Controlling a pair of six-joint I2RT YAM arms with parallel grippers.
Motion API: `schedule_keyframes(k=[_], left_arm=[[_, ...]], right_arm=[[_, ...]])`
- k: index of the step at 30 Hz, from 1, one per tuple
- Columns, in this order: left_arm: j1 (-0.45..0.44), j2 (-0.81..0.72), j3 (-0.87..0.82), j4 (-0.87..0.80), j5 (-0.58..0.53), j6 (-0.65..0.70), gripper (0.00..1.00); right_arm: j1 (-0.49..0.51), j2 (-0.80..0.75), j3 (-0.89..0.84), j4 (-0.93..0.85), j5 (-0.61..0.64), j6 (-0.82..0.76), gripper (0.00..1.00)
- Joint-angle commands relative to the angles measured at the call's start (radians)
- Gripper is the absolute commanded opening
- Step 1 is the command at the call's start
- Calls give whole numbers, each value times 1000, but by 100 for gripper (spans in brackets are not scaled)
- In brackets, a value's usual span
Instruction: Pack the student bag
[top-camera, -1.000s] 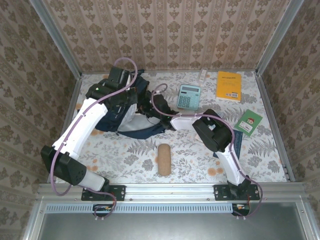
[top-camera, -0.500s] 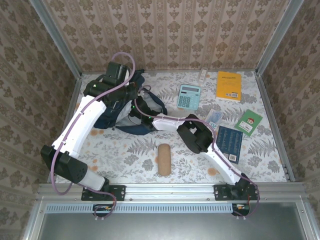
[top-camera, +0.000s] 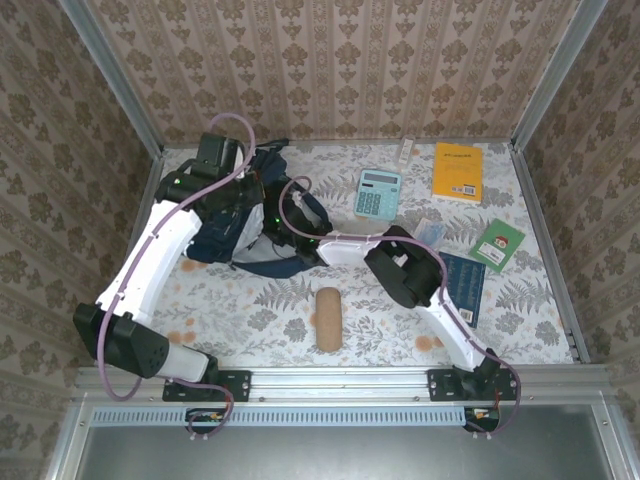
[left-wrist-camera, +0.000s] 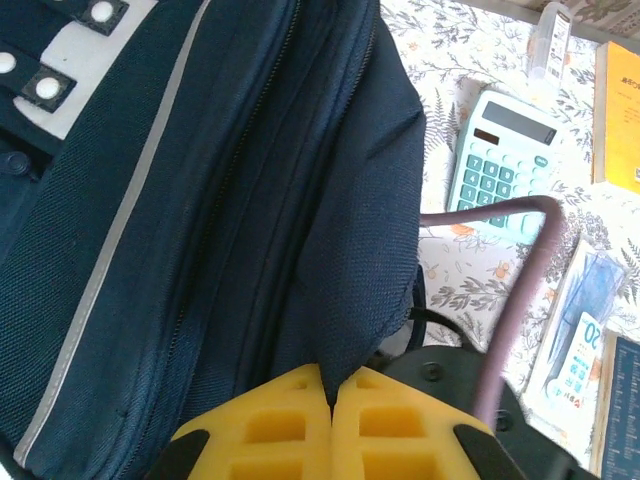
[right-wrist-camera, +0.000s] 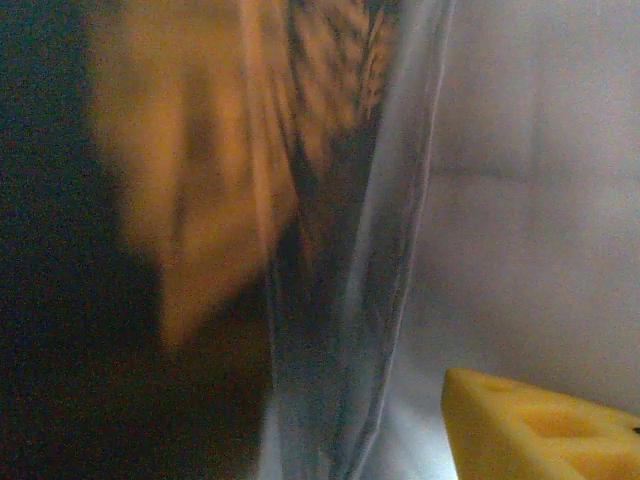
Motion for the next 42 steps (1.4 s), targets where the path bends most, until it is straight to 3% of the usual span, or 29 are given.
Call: schedule_keyframes(k=[1,9,13,19,30,39,42], left_arm=[[24,-75,-20,76,24,-20,0],[36,-117,-98,95,27,-24,0],[36,-133,-143,127,35,-48,0],[35,-135,-150,148,45,-73,0],[12,-103,-116,179,68,-116,0],[-26,-97,-90,163,63,-123,0],[-28,-104,-78,147,55,-117,0]], right_arm=[[-23,-122,-86,-22,-23,-58,64],[-58,-314,-266,-79,-61,-142,62],[-84,-339,-292,-107,-128,-147,53],[-86,-289,-235,-177,-206,-144,59],[-32,-155,-147,-122,-193,-71,58],[-20,-62,-104,66,-158,15,37],[-24,-48,-101,124,-167,27,11]])
